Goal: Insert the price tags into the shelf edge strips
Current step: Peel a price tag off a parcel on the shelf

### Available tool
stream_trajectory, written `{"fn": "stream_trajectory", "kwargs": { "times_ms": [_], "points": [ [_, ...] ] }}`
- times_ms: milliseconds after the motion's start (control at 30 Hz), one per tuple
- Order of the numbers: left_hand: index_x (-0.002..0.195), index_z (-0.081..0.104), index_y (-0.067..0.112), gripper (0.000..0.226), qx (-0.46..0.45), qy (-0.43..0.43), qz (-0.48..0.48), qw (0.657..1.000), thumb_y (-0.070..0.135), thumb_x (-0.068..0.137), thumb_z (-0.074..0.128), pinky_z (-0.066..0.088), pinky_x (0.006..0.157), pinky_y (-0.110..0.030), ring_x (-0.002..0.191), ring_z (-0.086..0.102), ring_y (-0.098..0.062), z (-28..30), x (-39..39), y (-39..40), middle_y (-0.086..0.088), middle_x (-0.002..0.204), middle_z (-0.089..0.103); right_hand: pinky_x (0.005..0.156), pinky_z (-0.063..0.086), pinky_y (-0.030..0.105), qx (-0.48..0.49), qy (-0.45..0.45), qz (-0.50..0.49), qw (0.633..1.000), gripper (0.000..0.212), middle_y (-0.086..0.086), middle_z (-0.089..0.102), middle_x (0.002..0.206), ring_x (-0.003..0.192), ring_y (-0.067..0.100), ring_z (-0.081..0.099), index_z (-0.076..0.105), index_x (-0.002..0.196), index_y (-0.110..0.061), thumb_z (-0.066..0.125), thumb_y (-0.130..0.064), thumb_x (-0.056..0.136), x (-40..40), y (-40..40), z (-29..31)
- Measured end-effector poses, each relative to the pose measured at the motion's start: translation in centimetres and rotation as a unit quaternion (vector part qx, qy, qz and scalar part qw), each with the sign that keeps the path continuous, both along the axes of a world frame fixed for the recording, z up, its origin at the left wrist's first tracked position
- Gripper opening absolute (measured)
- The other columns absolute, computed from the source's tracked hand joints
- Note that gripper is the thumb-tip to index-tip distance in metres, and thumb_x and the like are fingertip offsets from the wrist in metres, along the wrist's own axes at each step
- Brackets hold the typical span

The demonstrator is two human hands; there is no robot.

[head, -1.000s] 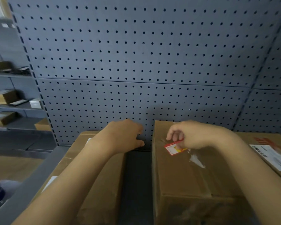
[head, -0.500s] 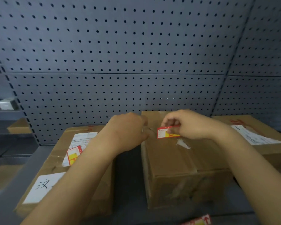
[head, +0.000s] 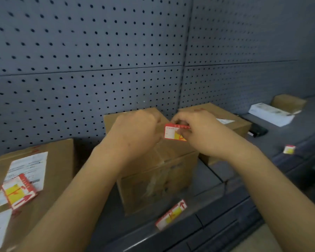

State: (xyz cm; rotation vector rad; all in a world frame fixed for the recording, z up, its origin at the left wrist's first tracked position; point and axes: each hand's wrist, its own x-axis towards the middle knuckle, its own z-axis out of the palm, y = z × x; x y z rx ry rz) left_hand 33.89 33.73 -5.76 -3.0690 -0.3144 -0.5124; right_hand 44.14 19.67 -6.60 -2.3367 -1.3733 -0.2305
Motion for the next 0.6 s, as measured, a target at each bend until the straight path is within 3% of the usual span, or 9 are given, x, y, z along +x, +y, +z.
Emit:
{"fn": "stream_trajectory", "kwargs": {
  "times_ms": [133,233,300,367,500,600],
  "points": [
    [0.121,0.054,0.027,0.036,0.000,0.021,-0.065,0.998,0.041,0.088,0.055,0.051,0.079,-0.037,0.101,0.057,-0.022,-0.1,2.8,-4.5,0.000,0.115,0.060,0.065,0.037,0.026,-0.001,0.058,-0.074,0.996,0.038,-0.002,0.055,0.100,0.087,0.013,0.050,0.045,0.123,-0.024,0.053,-0.007,0.090,1.2,-6.5,-1.0],
    [0.113,0.056,0.028,0.034,-0.003,0.042,-0.112,0.993,0.048,0.086,0.056,0.052,0.078,-0.038,0.094,0.059,-0.018,-0.6,5.0,-9.0,0.004,0.107,0.062,0.062,0.046,0.032,-0.003,0.087,-0.129,0.988,0.028,0.007,0.059,0.096,0.080,0.018,0.056,0.036,0.109,-0.023,0.052,-0.010,0.090,1.9,-12.3,-1.8],
    [0.108,0.055,0.028,0.031,-0.002,0.057,-0.141,0.988,0.050,0.086,0.056,0.050,0.074,-0.034,0.094,0.059,-0.018,-1.2,6.5,-12.2,0.004,0.107,0.063,0.066,0.048,0.038,-0.003,0.091,-0.168,0.981,0.020,0.013,0.060,0.095,0.080,0.025,0.057,0.040,0.104,-0.019,0.051,-0.009,0.090,2.5,-16.5,-2.5],
    [0.114,0.054,0.031,0.034,-0.007,0.075,-0.177,0.981,0.050,0.086,0.056,0.049,0.076,-0.033,0.099,0.059,-0.019,-2.0,8.0,-15.7,0.004,0.114,0.062,0.070,0.049,0.040,-0.018,0.088,-0.207,0.974,0.017,0.014,0.061,0.098,0.083,0.028,0.057,0.048,0.103,-0.018,0.049,-0.007,0.090,3.1,-20.9,-3.4],
    [0.122,0.053,0.031,0.039,-0.032,0.115,-0.234,0.965,0.049,0.087,0.056,0.050,0.085,-0.035,0.105,0.057,-0.018,-4.1,11.3,-23.4,0.004,0.121,0.060,0.082,0.048,0.034,-0.027,0.101,-0.271,0.957,0.026,0.011,0.062,0.112,0.097,0.027,0.059,0.061,0.107,-0.022,0.049,-0.008,0.090,4.4,-29.5,-5.2],
    [0.123,0.054,0.029,0.038,-0.044,0.115,-0.262,0.957,0.045,0.088,0.058,0.051,0.087,-0.035,0.107,0.058,-0.017,-6.3,13.6,-29.1,0.004,0.121,0.061,0.080,0.043,0.024,-0.023,0.114,-0.293,0.949,0.029,0.009,0.063,0.116,0.101,0.023,0.059,0.062,0.113,-0.019,0.048,-0.009,0.090,4.7,-35.5,-6.4]
  ]
}}
